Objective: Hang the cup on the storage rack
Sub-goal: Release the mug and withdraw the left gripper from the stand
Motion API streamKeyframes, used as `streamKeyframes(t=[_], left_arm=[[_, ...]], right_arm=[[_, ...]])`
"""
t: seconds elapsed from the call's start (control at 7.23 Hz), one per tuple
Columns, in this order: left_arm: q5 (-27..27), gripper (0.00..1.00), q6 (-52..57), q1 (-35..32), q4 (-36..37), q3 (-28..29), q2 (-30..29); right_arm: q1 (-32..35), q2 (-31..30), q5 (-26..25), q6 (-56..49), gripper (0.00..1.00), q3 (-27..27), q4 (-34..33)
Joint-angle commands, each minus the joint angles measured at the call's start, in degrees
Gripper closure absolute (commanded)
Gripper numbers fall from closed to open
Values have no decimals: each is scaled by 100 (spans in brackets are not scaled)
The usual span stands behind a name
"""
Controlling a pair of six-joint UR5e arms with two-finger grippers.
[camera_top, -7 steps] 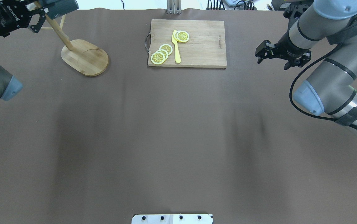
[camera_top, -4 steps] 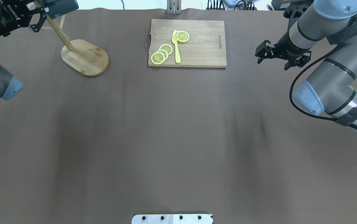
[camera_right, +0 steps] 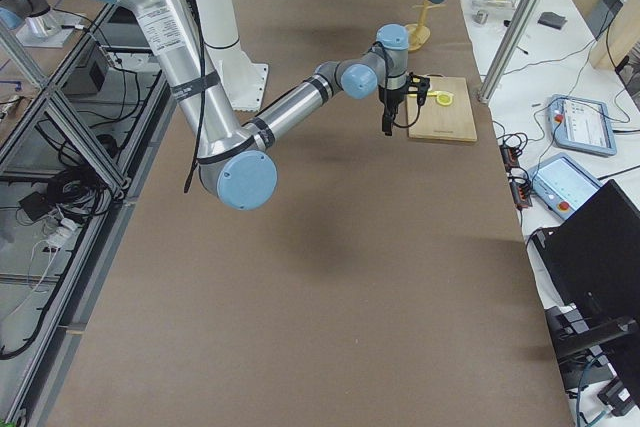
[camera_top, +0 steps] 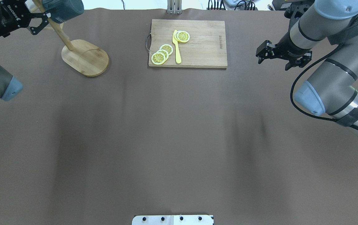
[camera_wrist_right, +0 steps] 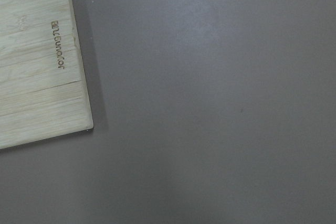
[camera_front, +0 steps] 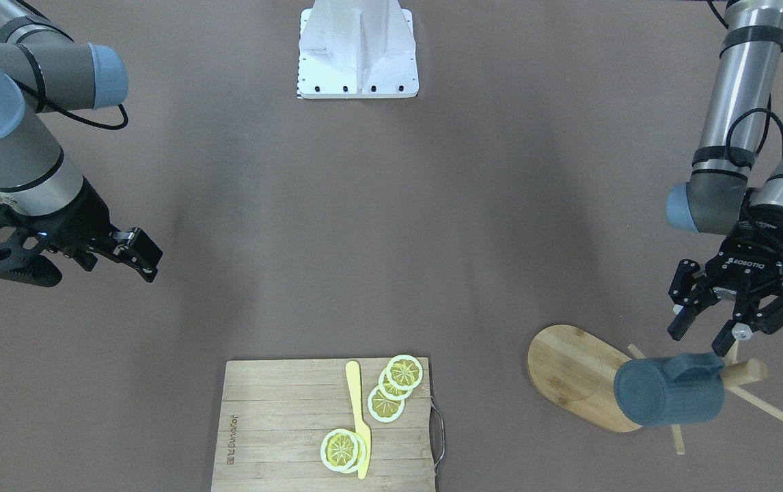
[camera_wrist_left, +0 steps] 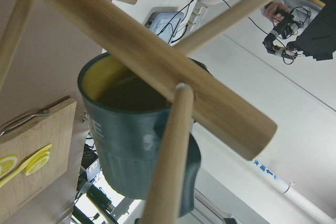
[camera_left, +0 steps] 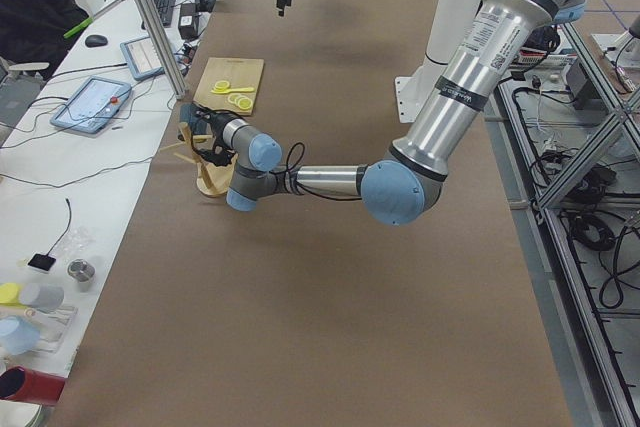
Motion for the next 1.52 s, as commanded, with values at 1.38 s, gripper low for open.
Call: streamKeyframes(t=[1.38], left_arm=[[-1097,3,2276,-2533,911,-2282,299]], right_arm=[[-202,-11,-72,44,0,17,9]])
